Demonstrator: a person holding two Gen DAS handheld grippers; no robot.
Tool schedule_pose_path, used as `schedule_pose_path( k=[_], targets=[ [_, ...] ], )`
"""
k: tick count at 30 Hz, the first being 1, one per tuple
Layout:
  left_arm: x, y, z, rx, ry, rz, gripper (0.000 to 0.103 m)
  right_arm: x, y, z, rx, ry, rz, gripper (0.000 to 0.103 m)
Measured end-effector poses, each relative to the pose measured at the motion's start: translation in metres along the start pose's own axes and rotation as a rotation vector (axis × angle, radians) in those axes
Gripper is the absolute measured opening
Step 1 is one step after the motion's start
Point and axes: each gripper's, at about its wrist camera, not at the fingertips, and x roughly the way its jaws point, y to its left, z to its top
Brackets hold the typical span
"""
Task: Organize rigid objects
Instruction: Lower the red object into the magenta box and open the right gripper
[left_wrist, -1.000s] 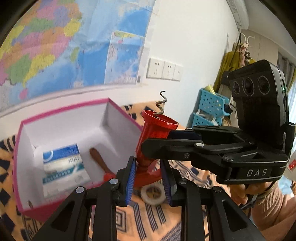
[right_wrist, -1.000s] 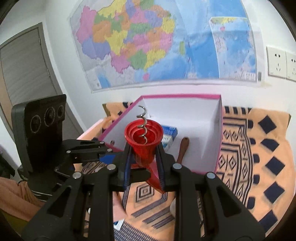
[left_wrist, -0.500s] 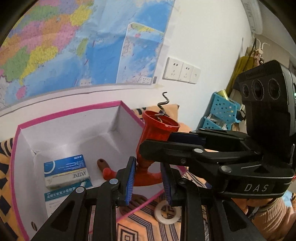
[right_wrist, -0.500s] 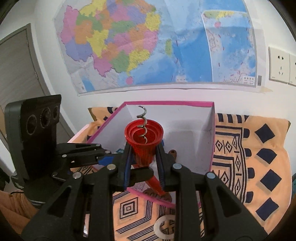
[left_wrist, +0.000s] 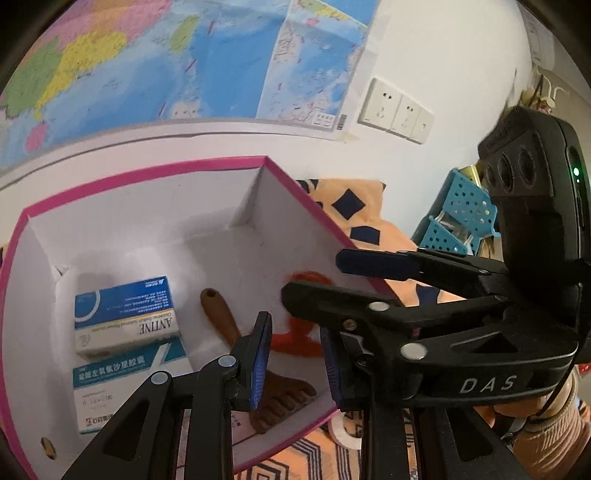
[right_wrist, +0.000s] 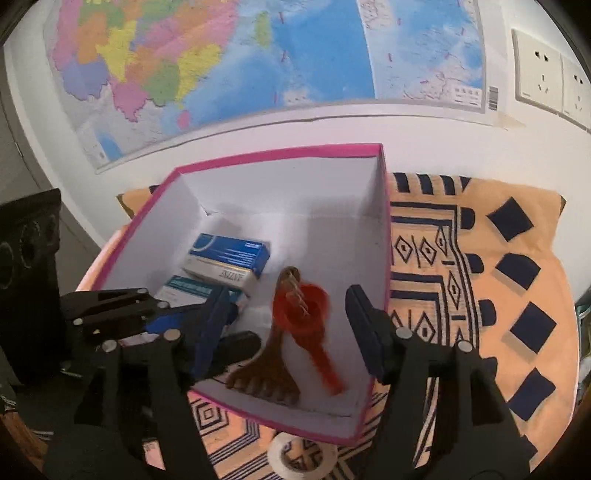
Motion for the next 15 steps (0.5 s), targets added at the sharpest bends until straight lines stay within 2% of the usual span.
schedule_pose_path(
  k=[3, 6, 15],
  targets=[
    [-0.001, 0.003, -0.002, -0.013, -0.005, 0.004, 0.027, -0.005, -0.001, -0.003, -0.002, -0.019, -0.017, 0.067],
    [-0.005, 0.005, -0.004, -0.021, -0.017, 0.006, 0.028, -0.013, -0.001, -0.007, -0.008, -0.035, 0.032, 0.067],
    [-0.026, 0.001, -0.019, -0.002, -0.062, 0.031, 0.033, -0.039, -0.009, -0.021, 0.026, -0.097, 0.046, 0.067]
  ],
)
